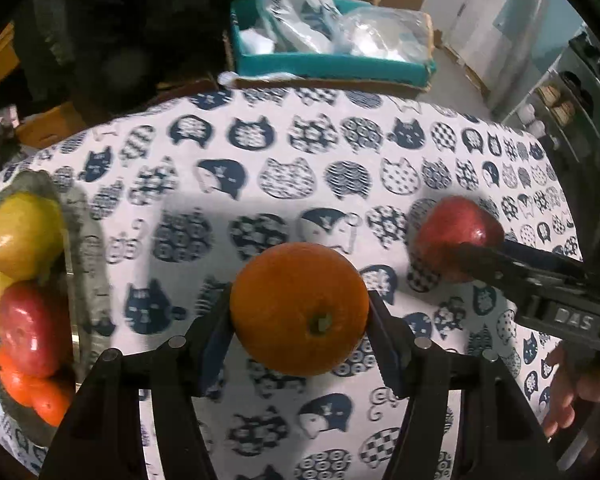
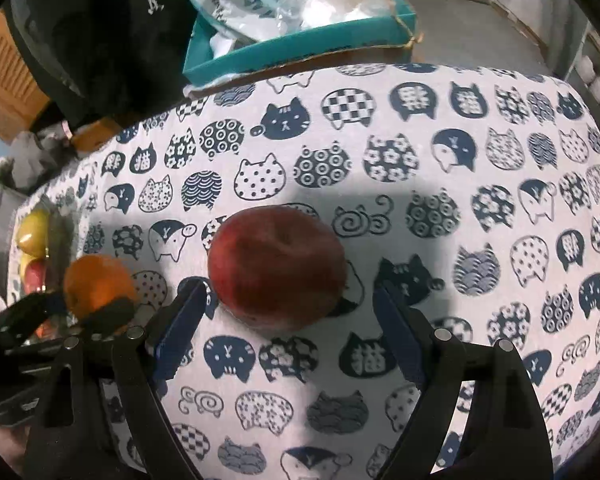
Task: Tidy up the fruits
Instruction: 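Close the left tool on the orange while the right tool grasps the red apple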
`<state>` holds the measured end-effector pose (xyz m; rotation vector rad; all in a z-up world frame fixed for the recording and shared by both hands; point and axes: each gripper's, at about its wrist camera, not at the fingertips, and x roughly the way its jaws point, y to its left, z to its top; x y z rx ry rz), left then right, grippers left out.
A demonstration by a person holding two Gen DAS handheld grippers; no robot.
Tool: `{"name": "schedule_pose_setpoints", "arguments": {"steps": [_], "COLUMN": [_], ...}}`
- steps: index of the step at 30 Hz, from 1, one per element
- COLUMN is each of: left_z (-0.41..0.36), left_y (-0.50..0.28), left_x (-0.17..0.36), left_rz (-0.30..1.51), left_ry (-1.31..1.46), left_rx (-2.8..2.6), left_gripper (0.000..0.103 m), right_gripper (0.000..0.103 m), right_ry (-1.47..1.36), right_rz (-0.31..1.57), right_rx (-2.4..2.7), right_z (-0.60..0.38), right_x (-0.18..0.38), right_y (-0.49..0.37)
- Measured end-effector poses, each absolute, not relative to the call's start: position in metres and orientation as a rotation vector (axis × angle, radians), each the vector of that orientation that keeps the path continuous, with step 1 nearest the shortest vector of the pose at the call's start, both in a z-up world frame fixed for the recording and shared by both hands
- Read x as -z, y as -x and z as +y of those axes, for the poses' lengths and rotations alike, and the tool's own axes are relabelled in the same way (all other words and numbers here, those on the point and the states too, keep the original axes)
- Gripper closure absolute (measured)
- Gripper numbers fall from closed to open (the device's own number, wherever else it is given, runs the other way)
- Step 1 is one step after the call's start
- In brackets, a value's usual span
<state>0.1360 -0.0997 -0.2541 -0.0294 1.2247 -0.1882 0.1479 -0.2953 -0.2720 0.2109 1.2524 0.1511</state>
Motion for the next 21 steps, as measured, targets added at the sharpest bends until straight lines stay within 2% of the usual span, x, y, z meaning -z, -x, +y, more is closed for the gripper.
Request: {"name": "schedule_pose_setpoints", "arguments": {"steps": [15, 18, 21], "left_z": [-0.066, -0.062, -0.061], "left_y": [-0.137, -0.136, -0.135], "left_x": [0.243, 0.243, 0.241], "left_rz": [1.194, 1.193, 1.189], "left_ry": [0.066, 0.072, 0.074], "left_rx": [0.143, 0.139, 0.141], "left_gripper": [0.038, 0.038, 0.038], "right_gripper": [0.019, 0.024, 0.025], "right_ry": [-0.127, -0.106, -0.1], "right_rz": [1.321, 1.335, 1.326], "right_rx": [-0.1, -0.092, -0.086], "right_z": [-0.271, -0.268, -0.266], "right_x": [0.304, 0.307, 0.307], "right_y": [-0.176, -0.178, -0.177]}}
